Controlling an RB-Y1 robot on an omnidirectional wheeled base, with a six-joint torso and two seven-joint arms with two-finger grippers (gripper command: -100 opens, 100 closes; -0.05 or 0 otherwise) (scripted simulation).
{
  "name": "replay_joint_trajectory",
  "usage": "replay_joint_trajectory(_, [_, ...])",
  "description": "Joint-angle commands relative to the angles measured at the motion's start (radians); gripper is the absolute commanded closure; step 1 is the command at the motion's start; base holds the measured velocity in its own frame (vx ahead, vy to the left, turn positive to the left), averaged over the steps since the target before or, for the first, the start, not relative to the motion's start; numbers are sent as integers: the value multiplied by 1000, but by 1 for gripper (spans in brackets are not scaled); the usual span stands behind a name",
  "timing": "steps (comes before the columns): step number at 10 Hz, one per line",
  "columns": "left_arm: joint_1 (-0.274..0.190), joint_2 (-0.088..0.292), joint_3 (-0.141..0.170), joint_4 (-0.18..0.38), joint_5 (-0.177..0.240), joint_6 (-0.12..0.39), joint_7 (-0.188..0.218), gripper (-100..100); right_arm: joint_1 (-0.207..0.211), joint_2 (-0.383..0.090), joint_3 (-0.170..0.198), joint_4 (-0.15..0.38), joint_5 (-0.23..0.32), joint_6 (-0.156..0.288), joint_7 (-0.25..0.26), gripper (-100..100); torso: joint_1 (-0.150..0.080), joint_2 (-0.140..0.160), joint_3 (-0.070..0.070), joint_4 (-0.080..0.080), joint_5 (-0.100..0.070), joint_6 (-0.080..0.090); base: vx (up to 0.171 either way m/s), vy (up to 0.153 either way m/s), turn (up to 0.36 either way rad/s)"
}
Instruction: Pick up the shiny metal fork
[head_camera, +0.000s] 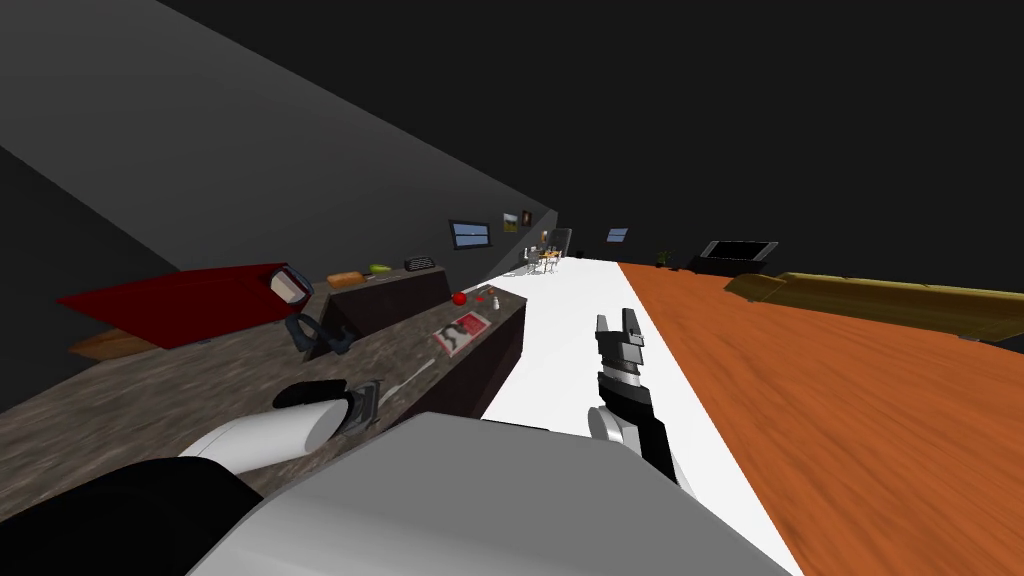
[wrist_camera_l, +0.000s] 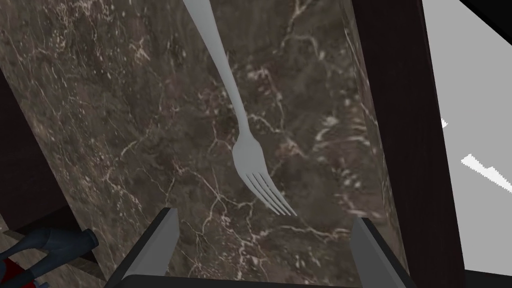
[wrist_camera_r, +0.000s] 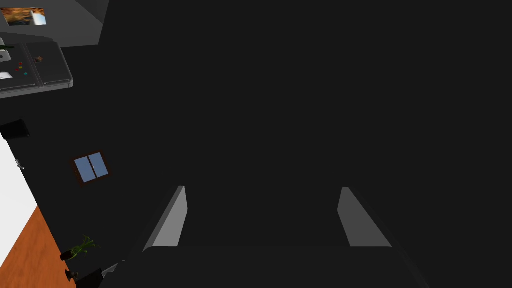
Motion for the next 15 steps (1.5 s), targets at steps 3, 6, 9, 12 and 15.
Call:
replay_joint_trajectory(3, [-12, 8, 10, 9, 23, 89, 10, -100, 0, 0, 0, 0, 0, 0, 0, 0, -1, 0, 0, 0, 0, 0, 50, 7, -22])
replay_joint_trajectory(6, [-27, 20, 22, 21, 53, 171, 22, -100, 0, 0, 0, 0, 0, 0, 0, 0, 0, 0, 0, 0, 0, 0, 52, 12, -24])
replay_joint_trajectory(9, [-40, 35, 30, 33, 78, 239, 31, -100, 0, 0, 0, 0, 0, 0, 0, 0, 0, 0, 0, 0, 0, 0, 56, 11, -26])
replay_joint_trajectory(12, [-56, 59, 37, 49, 107, 310, 42, -100, 0, 0, 0, 0, 0, 0, 0, 0, 0, -1, -1, 0, 0, 0, 66, 11, -28])
replay_joint_trajectory(15, [-62, 70, 38, 55, 116, 330, 45, -100, 0, 0, 0, 0, 0, 0, 0, 0, 0, 1, 0, 0, 0, 0, 29, 12, -10])
